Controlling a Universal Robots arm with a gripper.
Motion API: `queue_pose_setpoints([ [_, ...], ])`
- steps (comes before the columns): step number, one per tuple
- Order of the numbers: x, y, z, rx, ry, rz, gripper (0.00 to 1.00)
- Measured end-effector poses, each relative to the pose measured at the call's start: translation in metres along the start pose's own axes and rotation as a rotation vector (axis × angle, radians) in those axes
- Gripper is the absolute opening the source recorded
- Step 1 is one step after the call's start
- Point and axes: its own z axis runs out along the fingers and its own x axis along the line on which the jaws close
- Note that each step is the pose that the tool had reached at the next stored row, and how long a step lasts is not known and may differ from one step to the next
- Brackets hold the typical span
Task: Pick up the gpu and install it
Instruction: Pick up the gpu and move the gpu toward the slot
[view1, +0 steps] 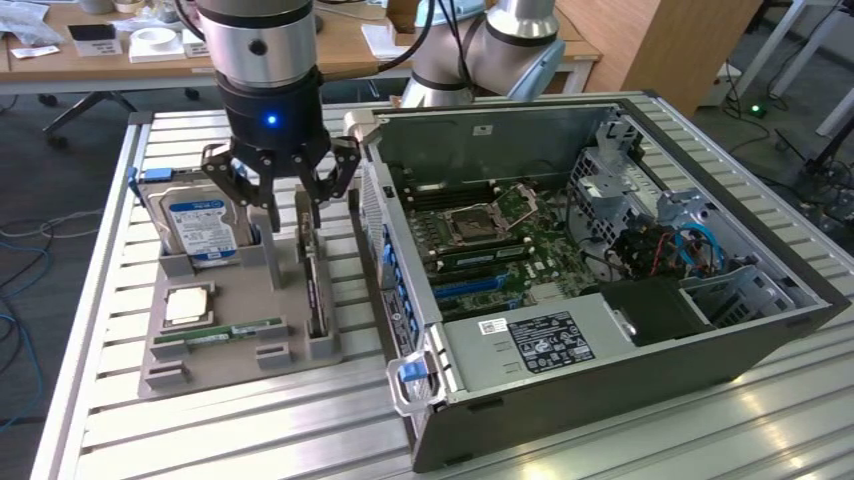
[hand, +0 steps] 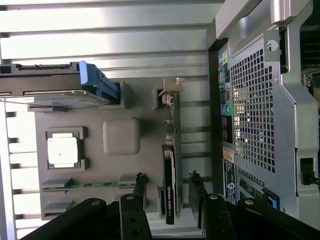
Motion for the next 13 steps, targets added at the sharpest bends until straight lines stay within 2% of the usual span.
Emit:
queue_pose_setpoints([
  [13,0.000,-0.0007,0.0142,0.0000,0.0000,0.000,0.47],
])
